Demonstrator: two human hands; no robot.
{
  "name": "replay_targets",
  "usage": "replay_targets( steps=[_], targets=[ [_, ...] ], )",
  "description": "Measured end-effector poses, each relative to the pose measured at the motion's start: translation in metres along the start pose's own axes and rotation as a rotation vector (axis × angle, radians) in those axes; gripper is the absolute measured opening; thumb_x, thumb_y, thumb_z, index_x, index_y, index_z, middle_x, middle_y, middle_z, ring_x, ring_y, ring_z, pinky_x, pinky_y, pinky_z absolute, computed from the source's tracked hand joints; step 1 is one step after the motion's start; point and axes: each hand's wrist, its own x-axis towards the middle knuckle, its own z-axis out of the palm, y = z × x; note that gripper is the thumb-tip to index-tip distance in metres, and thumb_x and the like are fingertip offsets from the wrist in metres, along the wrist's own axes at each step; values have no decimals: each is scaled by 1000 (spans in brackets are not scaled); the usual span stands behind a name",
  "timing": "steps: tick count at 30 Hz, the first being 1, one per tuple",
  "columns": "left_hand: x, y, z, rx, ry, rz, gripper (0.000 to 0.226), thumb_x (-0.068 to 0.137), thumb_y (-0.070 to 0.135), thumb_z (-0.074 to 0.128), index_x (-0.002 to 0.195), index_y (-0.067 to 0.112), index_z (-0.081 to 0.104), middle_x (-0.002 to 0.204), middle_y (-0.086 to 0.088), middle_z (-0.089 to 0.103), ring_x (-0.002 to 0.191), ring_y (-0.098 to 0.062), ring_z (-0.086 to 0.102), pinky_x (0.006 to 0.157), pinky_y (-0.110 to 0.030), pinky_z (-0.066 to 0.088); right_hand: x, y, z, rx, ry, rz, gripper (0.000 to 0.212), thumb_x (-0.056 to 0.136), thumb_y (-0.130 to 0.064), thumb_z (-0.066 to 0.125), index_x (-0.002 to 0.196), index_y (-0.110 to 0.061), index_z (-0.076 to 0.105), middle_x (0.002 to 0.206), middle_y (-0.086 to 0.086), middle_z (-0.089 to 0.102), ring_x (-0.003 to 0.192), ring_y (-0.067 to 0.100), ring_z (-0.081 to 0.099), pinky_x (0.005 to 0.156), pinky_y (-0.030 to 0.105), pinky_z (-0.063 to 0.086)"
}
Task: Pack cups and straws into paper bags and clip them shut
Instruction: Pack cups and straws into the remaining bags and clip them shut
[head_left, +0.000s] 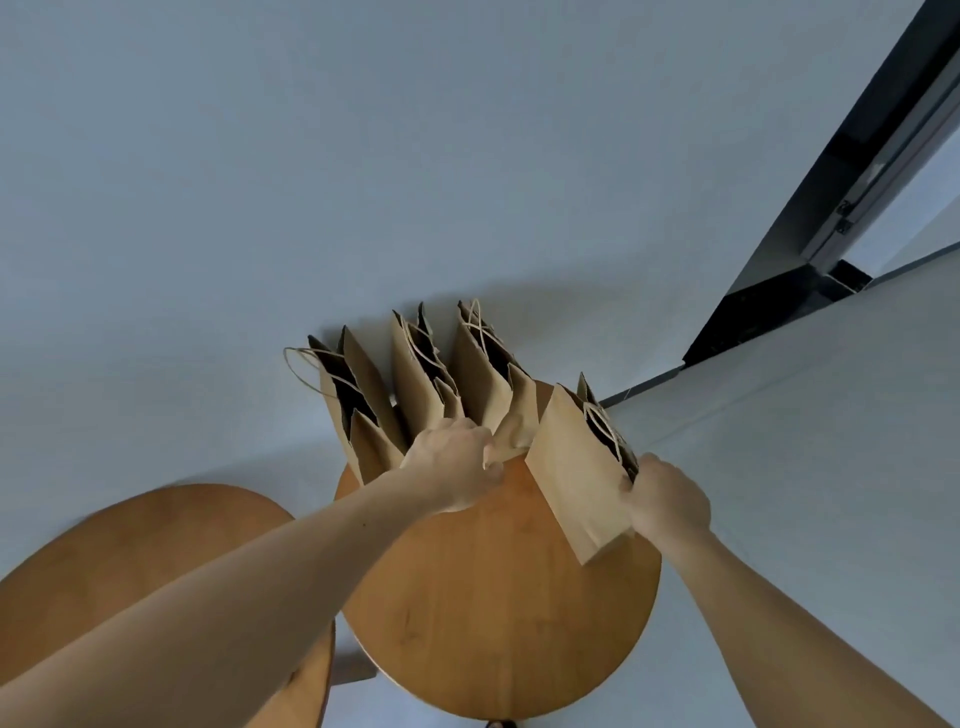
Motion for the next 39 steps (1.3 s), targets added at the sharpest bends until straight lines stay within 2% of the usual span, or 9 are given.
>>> replay_targets(
  steps=[6,12,15,17,21,23,27,31,39],
  targets=[
    [-13,-12,0,-27,8,-49,40,97,43,51,131,23,58,129,1,56,121,-22,49,100,-41,47,-9,-16,0,-67,38,-88,18,94,-23,51,78,-20,57,65,-6,54,57,11,53,46,22,31],
    [-53,-45,-10,-77,62,-79,40,95,48,51,125,23,61,122,0,59,114,-24,53,96,-43,50,-51,-69,-22,-146,-6,-283,29,84,-25,57,60,-21,41,57,-5,46,47,11,43,44,21,25],
    [-88,-73,-13,-95,90,-102,34,94,47,49,108,21,66,107,0,63,98,-21,54,85,-38,52,-87,-112,-30,-192,-45,-377,29,82,-24,56,60,-22,37,56,-5,42,46,12,39,43,21,24],
    [-118,-98,-13,-133,113,-134,31,94,46,51,105,21,65,108,-1,62,97,-21,53,84,-38,51,-116,-144,-33,-212,-52,-450,28,82,-22,54,60,-22,37,56,-4,42,46,14,39,43,23,24],
    [-192,-164,-15,-196,161,-227,43,93,46,55,129,22,59,129,-2,57,117,-24,51,95,-39,47,-180,-222,-33,-239,-37,-604,27,80,-16,51,58,-20,35,56,-2,40,48,18,38,43,25,24],
    [-235,-202,-16,-208,190,-303,46,94,45,53,134,23,56,135,-2,55,124,-24,48,99,-40,45,-212,-266,-26,-233,-18,-676,28,79,-15,50,57,-20,33,56,-3,38,49,18,36,45,25,24],
    [-303,-262,-11,-262,208,-447,43,91,42,51,130,24,59,134,1,55,125,-23,47,100,-40,45,-256,-333,-3,-229,-39,-765,23,85,-18,50,65,-21,39,65,-2,46,63,22,50,49,25,33],
    [-350,-312,0,-306,207,-573,42,89,42,53,125,21,62,128,0,57,117,-23,51,95,-41,49,-290,-389,30,-227,-64,-853,25,84,-14,51,62,-19,38,63,-2,43,53,15,41,43,24,23],
    [-376,-374,34,-372,183,-727,48,90,46,54,130,21,57,128,-1,56,115,-23,52,92,-39,50,-308,-467,103,-150,-159,-1006,31,89,-15,53,62,-20,38,61,-4,44,54,15,46,43,23,26]
  ],
)
